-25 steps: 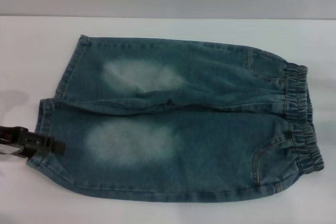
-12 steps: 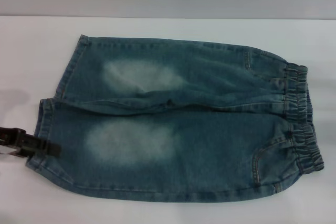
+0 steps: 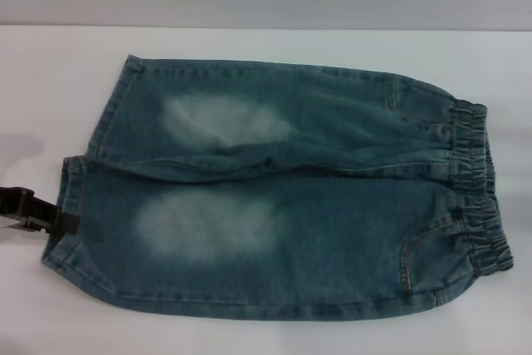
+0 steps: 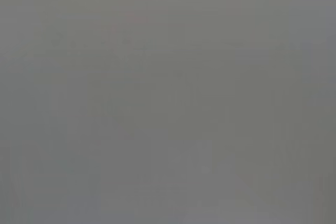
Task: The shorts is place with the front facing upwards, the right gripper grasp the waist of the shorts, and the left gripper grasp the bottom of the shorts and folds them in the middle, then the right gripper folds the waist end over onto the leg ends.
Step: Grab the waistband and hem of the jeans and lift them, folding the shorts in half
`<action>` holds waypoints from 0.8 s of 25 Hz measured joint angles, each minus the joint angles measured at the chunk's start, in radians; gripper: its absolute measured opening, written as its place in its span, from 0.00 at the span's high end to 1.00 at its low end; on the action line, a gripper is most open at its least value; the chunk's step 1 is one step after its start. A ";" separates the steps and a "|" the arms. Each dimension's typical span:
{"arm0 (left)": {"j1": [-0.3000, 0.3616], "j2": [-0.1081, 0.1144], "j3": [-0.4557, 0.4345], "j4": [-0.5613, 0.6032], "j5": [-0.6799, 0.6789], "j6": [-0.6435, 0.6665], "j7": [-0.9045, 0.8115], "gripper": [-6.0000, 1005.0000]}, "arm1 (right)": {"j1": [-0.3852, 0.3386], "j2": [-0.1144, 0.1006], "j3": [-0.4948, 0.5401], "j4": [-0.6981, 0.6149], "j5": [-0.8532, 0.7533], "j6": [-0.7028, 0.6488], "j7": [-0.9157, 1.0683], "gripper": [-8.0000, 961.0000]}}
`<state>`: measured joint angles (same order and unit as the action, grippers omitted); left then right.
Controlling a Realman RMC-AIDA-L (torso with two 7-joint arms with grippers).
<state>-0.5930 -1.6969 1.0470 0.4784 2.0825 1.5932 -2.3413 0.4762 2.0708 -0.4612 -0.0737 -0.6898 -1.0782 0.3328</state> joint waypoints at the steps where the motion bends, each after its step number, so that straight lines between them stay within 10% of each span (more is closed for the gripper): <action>1: -0.001 0.000 0.000 0.000 0.000 0.000 0.000 0.53 | 0.000 0.000 0.002 0.000 0.000 0.000 0.000 0.43; 8: -0.008 -0.007 -0.001 0.002 0.000 0.006 0.003 0.95 | 0.000 -0.002 0.006 0.000 0.001 0.003 0.000 0.43; 20: -0.009 -0.001 -0.010 0.025 -0.001 -0.006 -0.010 0.95 | 0.004 -0.001 0.006 0.000 0.001 0.012 0.000 0.43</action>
<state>-0.6019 -1.6976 1.0371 0.5030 2.0816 1.5872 -2.3516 0.4802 2.0693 -0.4556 -0.0735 -0.6887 -1.0658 0.3328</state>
